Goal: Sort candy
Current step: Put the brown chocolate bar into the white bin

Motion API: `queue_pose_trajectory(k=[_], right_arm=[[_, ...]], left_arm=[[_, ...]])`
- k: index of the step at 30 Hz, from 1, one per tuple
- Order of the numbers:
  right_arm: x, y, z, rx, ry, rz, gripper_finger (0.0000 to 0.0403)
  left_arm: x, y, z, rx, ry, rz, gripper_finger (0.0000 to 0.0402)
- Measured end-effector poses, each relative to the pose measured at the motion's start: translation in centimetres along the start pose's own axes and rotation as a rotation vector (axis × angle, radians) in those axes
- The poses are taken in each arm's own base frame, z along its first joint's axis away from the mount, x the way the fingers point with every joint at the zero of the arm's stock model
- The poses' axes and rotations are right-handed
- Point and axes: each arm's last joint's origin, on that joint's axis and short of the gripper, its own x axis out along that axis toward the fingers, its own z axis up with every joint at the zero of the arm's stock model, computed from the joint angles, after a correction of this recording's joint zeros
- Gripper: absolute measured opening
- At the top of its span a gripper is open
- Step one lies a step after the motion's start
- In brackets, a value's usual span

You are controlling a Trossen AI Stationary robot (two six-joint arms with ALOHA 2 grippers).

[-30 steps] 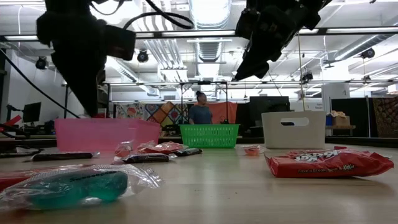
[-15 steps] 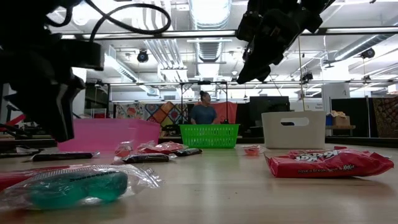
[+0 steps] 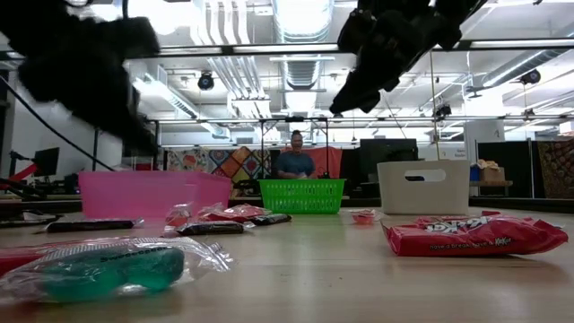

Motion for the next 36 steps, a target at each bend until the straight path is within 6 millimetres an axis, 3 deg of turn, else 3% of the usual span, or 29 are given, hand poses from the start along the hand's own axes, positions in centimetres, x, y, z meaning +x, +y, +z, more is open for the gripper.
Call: queue_pose_trajectory(k=[5, 10, 15, 20, 31, 36], right_arm=[[0.0, -0.1, 0.5, -0.039, -0.07, -0.006, 0.0121], [0.0, -0.1, 0.8, -0.014, -0.093, -0.006, 0.0121], [0.0, -0.1, 0.7, 0.005, -0.094, -0.006, 0.0121], [0.0, -0.1, 0.8, 0.003, -0.103, -0.008, 0.0121], [0.0, -0.1, 0.8, 0.003, -0.103, -0.009, 0.0121], [0.0, -0.1, 0.8, 0.002, -0.105, -0.009, 0.0121]], left_arm=[[-1.8, 1.3, 0.7, 0.011, -0.241, -0.126, 0.0082], [-2.0, 3.1, -2.0, -0.014, -0.36, -0.322, 0.0056], [-1.4, 3.8, -3.6, -0.13, -0.34, -0.343, 0.005], [-0.7, 2.6, -4.0, -0.047, -0.221, -0.35, 0.0081], [1.2, 0.2, -4.5, 0.156, 0.151, -0.135, 0.021], [2.3, 0.0, -5.8, 0.152, 0.209, -0.092, 0.0226]])
